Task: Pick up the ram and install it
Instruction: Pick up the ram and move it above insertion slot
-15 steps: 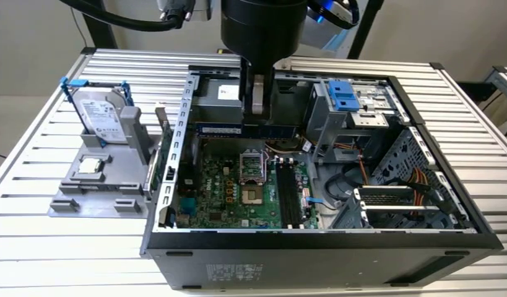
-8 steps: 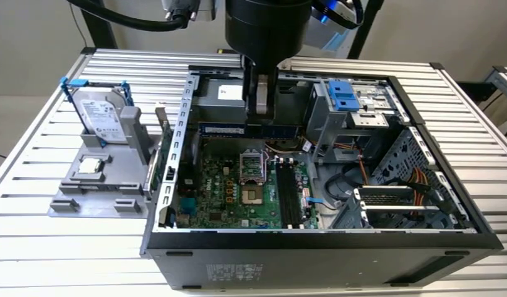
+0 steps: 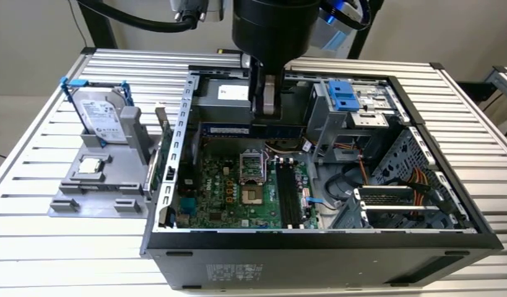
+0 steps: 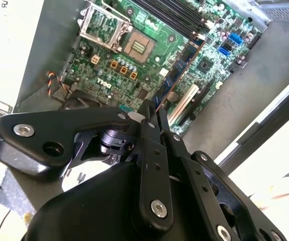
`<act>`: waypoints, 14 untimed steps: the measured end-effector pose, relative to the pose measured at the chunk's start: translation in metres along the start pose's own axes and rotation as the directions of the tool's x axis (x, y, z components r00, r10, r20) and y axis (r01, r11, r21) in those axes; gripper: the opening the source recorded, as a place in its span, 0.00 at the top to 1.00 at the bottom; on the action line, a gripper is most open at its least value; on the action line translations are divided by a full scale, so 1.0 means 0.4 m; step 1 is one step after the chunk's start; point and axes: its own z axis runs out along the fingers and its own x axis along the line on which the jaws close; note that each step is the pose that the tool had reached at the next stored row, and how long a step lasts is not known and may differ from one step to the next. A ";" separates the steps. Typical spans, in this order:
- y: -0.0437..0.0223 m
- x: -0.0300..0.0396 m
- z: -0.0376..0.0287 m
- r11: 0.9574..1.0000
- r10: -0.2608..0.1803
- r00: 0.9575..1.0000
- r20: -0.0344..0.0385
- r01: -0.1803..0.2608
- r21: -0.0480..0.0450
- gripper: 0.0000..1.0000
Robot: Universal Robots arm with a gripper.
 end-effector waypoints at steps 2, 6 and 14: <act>-0.006 0.000 0.000 1.000 0.000 1.000 0.000 0.000 0.000 1.00; -0.017 -0.001 0.000 1.000 0.000 1.000 0.000 0.000 0.000 1.00; -0.038 -0.001 0.000 1.000 0.000 1.000 0.000 0.000 0.000 1.00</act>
